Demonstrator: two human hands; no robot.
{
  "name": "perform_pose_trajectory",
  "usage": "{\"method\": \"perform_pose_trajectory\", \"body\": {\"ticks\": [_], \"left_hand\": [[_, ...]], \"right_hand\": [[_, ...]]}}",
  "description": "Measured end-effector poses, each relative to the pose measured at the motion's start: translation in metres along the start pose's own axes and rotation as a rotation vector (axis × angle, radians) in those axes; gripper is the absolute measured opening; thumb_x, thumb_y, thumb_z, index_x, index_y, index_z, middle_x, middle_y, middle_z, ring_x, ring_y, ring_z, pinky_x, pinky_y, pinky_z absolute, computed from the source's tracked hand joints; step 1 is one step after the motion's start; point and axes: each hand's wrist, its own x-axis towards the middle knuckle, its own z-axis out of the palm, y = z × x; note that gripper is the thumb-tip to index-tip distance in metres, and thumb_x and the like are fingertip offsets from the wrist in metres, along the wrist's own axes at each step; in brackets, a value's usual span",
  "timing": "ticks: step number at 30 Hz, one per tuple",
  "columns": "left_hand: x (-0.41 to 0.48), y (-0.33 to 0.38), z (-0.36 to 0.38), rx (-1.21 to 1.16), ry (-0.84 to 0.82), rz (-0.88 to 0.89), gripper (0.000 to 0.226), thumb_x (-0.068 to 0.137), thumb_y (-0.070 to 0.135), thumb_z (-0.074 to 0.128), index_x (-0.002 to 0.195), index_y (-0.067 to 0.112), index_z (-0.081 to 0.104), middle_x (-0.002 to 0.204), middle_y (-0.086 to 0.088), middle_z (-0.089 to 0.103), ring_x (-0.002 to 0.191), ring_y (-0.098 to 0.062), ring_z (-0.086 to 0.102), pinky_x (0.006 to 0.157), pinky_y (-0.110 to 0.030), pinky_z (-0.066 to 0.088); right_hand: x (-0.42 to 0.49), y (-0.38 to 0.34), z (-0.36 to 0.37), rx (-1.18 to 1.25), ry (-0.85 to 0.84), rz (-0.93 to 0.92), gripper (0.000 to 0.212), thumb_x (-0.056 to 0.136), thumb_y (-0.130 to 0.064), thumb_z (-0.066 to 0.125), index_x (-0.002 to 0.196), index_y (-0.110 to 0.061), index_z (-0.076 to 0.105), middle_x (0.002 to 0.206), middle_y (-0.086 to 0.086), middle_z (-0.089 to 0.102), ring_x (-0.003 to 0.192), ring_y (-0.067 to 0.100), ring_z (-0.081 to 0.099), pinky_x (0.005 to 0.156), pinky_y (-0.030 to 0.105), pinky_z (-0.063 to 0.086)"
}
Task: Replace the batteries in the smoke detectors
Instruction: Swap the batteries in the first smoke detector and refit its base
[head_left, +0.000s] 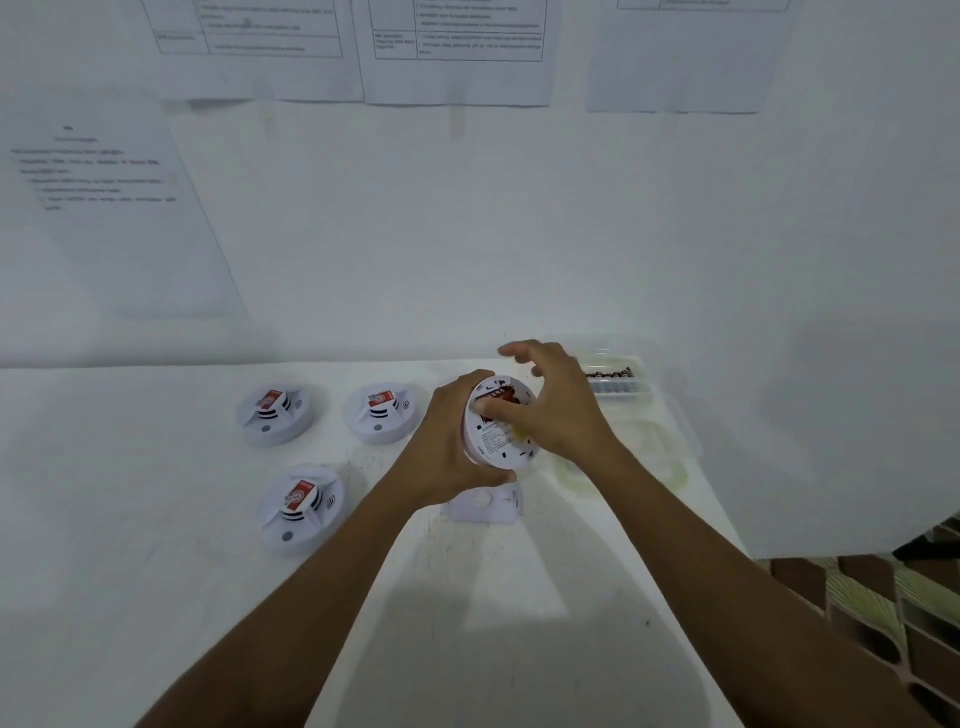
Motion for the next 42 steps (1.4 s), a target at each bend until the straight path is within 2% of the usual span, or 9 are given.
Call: {"method": "perform_pose_trajectory", "body": {"ticks": [7, 10, 12, 19, 25, 29, 32, 35, 42], "left_hand": [[-0.035, -0.007, -0.005, 0.013, -0.071, -0.052, 0.089, 0.062, 0.044, 0.085, 0.137, 0.040, 0.037, 0.137, 0.012, 0.050, 0.130, -0.016, 0.045, 0.108, -0.040, 0.042], [-0.052, -0.007, -0.012, 0.039, -0.095, -0.052, 0.079, 0.061, 0.039, 0.081, 0.125, 0.061, 0.041, 0.126, 0.033, 0.052, 0.123, 0.001, 0.049, 0.099, -0.018, 0.043], [-0.064, -0.013, -0.019, 0.034, -0.074, -0.084, 0.090, 0.057, 0.037, 0.086, 0.128, 0.058, 0.035, 0.128, 0.029, 0.049, 0.125, -0.006, 0.046, 0.104, -0.029, 0.043], [-0.097, -0.036, -0.050, 0.014, -0.020, -0.186, 0.097, 0.053, 0.023, 0.092, 0.132, 0.031, 0.038, 0.126, 0.018, 0.051, 0.118, 0.005, 0.047, 0.091, -0.006, 0.041], [-0.106, -0.034, -0.058, 0.018, 0.002, -0.192, 0.095, 0.053, 0.018, 0.092, 0.131, 0.026, 0.039, 0.121, 0.021, 0.053, 0.114, 0.008, 0.050, 0.085, -0.002, 0.041], [-0.114, -0.037, -0.059, -0.002, 0.027, -0.228, 0.100, 0.052, 0.026, 0.094, 0.134, 0.032, 0.038, 0.125, 0.019, 0.054, 0.119, -0.003, 0.051, 0.091, -0.015, 0.047], [-0.116, -0.034, -0.056, -0.006, 0.034, -0.228, 0.098, 0.052, 0.022, 0.094, 0.131, 0.039, 0.038, 0.121, 0.028, 0.054, 0.118, 0.000, 0.052, 0.088, -0.012, 0.047], [-0.113, -0.026, -0.049, -0.038, 0.027, -0.213, 0.096, 0.053, 0.023, 0.093, 0.129, 0.040, 0.038, 0.122, 0.025, 0.055, 0.118, -0.003, 0.053, 0.089, -0.015, 0.048], [-0.103, 0.002, -0.032, -0.094, -0.018, -0.159, 0.087, 0.053, 0.036, 0.083, 0.123, 0.039, 0.033, 0.118, 0.031, 0.051, 0.112, 0.018, 0.046, 0.085, 0.001, 0.038]], "right_hand": [[-0.020, -0.007, 0.015, 0.338, -0.101, 0.174, 0.050, 0.067, -0.033, 0.088, 0.110, -0.037, 0.063, 0.094, -0.003, 0.063, 0.088, 0.016, 0.068, 0.073, 0.034, 0.060], [-0.031, 0.001, 0.026, 0.445, -0.160, 0.149, 0.038, 0.076, -0.023, 0.083, 0.108, -0.035, 0.065, 0.094, 0.000, 0.070, 0.089, 0.019, 0.071, 0.078, 0.036, 0.060], [-0.037, 0.012, 0.036, 0.471, -0.144, 0.182, 0.025, 0.089, -0.020, 0.070, 0.110, -0.031, 0.065, 0.093, 0.005, 0.074, 0.093, 0.023, 0.070, 0.086, 0.041, 0.058], [-0.069, 0.059, 0.061, -0.304, -0.314, -0.071, 0.051, 0.086, -0.030, 0.071, 0.134, -0.022, 0.056, 0.130, -0.001, 0.062, 0.119, 0.016, 0.054, 0.096, 0.026, 0.041], [-0.079, 0.044, 0.053, -0.624, -0.235, -0.283, 0.051, 0.085, -0.039, 0.062, 0.133, -0.025, 0.051, 0.096, 0.000, 0.073, 0.083, 0.023, 0.067, 0.068, 0.033, 0.053], [-0.084, 0.035, 0.040, -0.308, -0.035, -0.133, 0.035, 0.088, -0.016, 0.059, 0.122, -0.026, 0.060, 0.064, -0.002, 0.068, 0.057, 0.014, 0.063, 0.060, 0.031, 0.054], [-0.089, 0.017, 0.029, 0.047, 0.181, -0.029, 0.031, 0.088, -0.011, 0.065, 0.115, -0.026, 0.065, 0.068, -0.005, 0.072, 0.064, 0.006, 0.065, 0.075, 0.025, 0.051], [-0.093, -0.009, 0.024, 0.356, 0.110, 0.005, 0.033, 0.089, -0.007, 0.066, 0.119, -0.022, 0.065, 0.073, 0.007, 0.073, 0.060, 0.004, 0.058, 0.064, 0.014, 0.044], [-0.094, -0.015, 0.053, 0.015, 0.092, -0.202, 0.025, 0.088, -0.012, 0.066, 0.111, -0.019, 0.074, 0.106, -0.004, 0.072, 0.077, 0.000, 0.060, 0.071, 0.011, 0.045]]}}
